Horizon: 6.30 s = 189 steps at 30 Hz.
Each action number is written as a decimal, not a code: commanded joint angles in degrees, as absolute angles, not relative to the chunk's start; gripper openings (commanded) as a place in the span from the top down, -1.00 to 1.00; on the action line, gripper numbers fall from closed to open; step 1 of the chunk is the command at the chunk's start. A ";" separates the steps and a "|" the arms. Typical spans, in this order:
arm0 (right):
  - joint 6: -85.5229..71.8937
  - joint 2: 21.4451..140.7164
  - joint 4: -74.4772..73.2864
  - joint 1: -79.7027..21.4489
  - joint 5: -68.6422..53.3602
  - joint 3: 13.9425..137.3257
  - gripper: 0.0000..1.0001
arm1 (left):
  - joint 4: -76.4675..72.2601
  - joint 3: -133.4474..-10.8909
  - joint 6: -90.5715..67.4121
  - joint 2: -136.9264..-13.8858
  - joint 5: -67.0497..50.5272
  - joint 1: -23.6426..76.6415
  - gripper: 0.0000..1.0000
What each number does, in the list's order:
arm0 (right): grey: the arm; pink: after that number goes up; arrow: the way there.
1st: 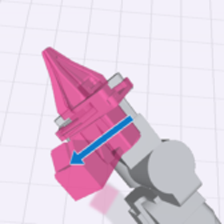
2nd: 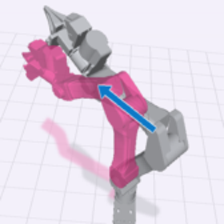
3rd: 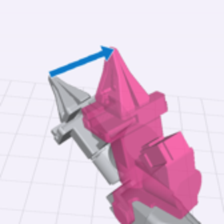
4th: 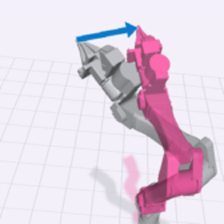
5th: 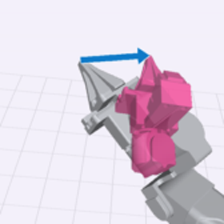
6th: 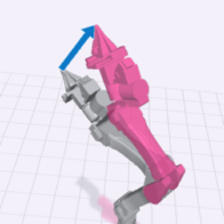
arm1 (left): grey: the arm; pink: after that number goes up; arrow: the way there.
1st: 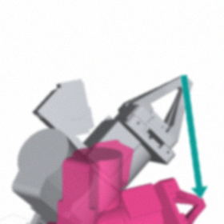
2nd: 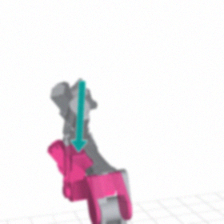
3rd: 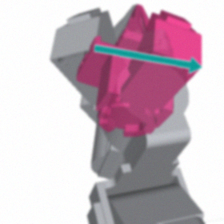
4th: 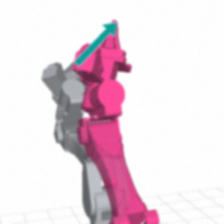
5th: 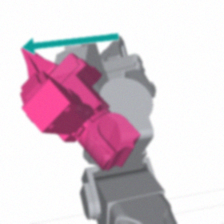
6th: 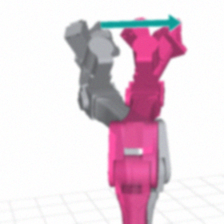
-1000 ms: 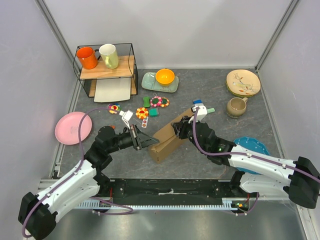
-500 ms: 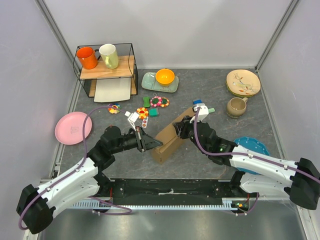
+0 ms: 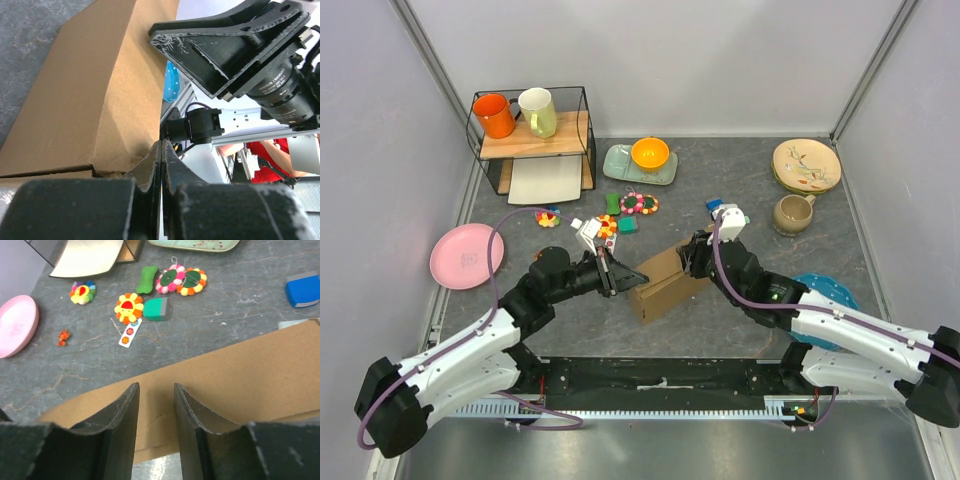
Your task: Fold the paper box
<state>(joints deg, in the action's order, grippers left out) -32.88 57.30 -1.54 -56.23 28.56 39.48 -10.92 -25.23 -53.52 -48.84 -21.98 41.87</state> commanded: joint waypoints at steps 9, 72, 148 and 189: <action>-29.79 51.42 -17.84 -47.64 36.38 45.55 0.16 | 21.53 -22.94 -47.02 -55.46 -9.41 42.36 0.95; -26.63 57.74 -11.51 -43.86 30.41 47.82 -0.10 | 23.21 -41.40 -44.82 -49.73 11.34 51.77 0.18; -36.39 61.34 -11.44 -36.22 25.94 33.31 -0.62 | -1.05 -26.39 -45.51 -58.37 3.42 77.52 0.28; -44.21 45.44 -11.16 -35.68 10.19 16.87 -0.41 | 9.37 -41.92 -38.66 -62.68 -0.10 35.51 0.07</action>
